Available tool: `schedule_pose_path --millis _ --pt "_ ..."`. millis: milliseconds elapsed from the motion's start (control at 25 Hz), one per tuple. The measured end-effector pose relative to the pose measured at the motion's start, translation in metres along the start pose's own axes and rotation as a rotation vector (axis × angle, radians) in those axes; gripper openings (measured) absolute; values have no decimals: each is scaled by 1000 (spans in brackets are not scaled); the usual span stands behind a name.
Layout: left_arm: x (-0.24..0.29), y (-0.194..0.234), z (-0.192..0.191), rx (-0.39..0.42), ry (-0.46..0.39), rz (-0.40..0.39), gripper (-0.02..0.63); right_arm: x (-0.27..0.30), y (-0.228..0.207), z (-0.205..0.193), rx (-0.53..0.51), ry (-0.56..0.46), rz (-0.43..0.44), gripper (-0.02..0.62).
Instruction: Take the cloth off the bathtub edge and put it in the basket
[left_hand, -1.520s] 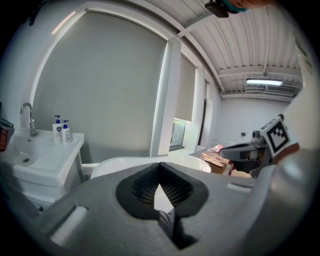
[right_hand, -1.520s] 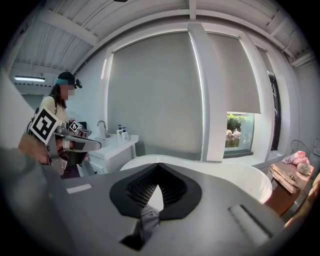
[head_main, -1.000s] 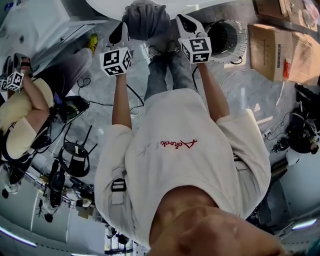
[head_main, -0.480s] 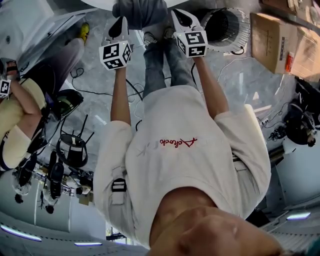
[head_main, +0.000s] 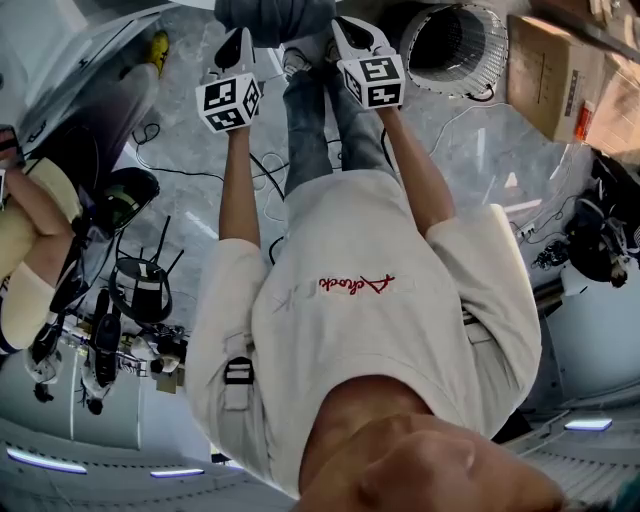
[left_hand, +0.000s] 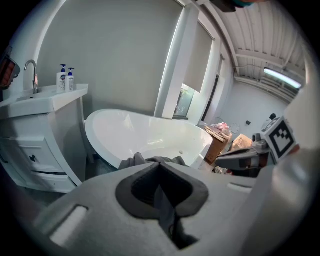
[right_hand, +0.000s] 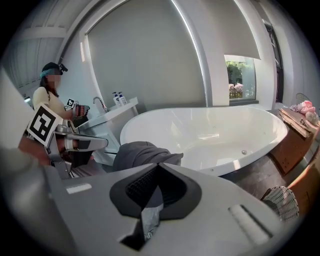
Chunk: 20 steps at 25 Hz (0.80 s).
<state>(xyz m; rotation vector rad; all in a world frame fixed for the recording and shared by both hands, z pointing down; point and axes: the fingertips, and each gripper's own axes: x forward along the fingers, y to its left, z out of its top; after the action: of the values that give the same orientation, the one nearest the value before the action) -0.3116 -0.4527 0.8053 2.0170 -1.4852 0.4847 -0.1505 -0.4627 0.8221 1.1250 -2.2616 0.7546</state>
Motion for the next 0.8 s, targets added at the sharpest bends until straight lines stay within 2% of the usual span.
schedule_pose_path --millis 280,320,480,600,680,720,800 --pt "22 10 -12 -24 26 8 4 29 -7 -20 86 58 -12 6" --pt "25 12 -14 -30 32 7 45 34 -9 -23 98 69 -15 6" --pt "40 14 -21 -50 72 -1 118 47 -19 -31 143 92 -31 8" --pt "48 16 -25 -48 97 6 214 55 -20 -32 139 99 -25 9" --pt "52 20 -25 -35 94 19 254 62 -19 -29 157 98 1 152" --pt "55 22 -26 -26 92 26 275 65 -18 -28 173 95 11 159" --pt "59 26 -28 -15 96 41 337 73 -19 -25 198 92 25 248"
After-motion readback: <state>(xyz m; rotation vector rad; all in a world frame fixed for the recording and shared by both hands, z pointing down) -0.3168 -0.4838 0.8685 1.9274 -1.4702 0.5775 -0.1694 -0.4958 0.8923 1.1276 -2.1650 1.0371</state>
